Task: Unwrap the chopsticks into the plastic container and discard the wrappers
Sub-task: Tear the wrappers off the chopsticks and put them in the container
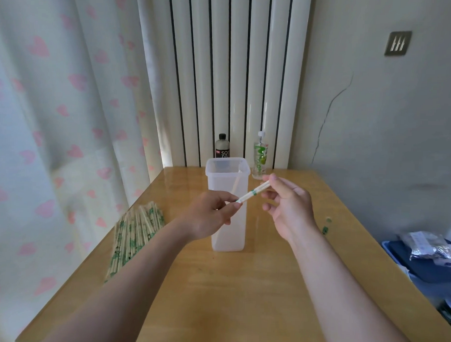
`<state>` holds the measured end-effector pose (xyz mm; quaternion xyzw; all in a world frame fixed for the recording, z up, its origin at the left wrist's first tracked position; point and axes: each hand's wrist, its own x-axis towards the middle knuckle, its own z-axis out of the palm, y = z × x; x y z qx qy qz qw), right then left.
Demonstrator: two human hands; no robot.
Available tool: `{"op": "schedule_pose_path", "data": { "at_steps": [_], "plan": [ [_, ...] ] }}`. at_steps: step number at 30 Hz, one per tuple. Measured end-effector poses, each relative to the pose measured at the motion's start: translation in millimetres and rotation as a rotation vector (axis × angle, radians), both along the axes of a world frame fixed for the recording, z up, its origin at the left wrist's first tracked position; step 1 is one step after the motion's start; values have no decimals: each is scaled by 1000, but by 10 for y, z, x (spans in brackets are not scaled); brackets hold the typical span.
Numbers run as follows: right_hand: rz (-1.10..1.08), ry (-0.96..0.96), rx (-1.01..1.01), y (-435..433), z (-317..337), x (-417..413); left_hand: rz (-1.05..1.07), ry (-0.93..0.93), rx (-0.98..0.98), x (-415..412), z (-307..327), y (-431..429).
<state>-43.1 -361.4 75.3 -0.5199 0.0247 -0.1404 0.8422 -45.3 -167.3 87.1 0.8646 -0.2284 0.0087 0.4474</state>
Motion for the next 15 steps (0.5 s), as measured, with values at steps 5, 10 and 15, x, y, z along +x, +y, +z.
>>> {"op": "schedule_pose_path", "data": {
  "at_steps": [5,10,15],
  "plan": [
    [-83,67,146,-74,38,18,21,-17,90,48,-25,198],
    [48,70,195,138,16,14,29,-32,47,81,-71,241],
    [-79,35,166,215,152,42,86,-94,50,81,5,361]
  ]
}}
